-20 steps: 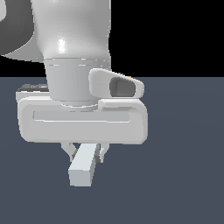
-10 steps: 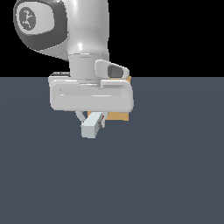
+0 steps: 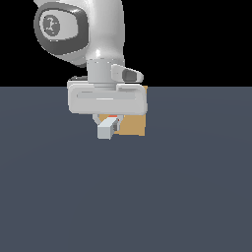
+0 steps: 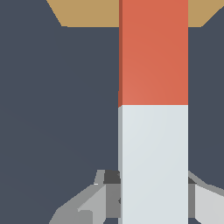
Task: Insert the peg into the horizontal hole in a box.
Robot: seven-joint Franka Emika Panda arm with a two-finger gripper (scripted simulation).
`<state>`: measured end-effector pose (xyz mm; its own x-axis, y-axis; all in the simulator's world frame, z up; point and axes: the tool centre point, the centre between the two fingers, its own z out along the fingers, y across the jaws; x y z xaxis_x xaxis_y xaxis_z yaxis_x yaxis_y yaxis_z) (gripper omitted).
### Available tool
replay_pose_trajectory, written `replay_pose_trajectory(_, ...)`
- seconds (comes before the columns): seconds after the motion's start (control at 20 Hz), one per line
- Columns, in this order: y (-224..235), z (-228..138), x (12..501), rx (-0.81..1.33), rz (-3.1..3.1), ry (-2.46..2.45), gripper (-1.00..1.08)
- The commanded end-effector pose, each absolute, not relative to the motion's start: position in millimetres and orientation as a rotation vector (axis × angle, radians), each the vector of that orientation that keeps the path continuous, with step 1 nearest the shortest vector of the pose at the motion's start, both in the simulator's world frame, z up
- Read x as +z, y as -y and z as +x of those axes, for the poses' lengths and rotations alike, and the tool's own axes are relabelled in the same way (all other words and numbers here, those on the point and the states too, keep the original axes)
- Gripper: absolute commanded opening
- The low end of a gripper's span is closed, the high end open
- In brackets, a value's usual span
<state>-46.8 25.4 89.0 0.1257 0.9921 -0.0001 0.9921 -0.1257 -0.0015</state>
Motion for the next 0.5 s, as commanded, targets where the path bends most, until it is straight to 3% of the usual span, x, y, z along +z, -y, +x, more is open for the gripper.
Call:
replay_pose_trajectory(0.0, -31.1, -45.4, 91.1, 0.000, -2.363, 2.070, -1.00)
replay_pose_trajectory(0.45, -33.5, -45.6, 90.7, 0.002, -2.363, 2.069, -1.00)
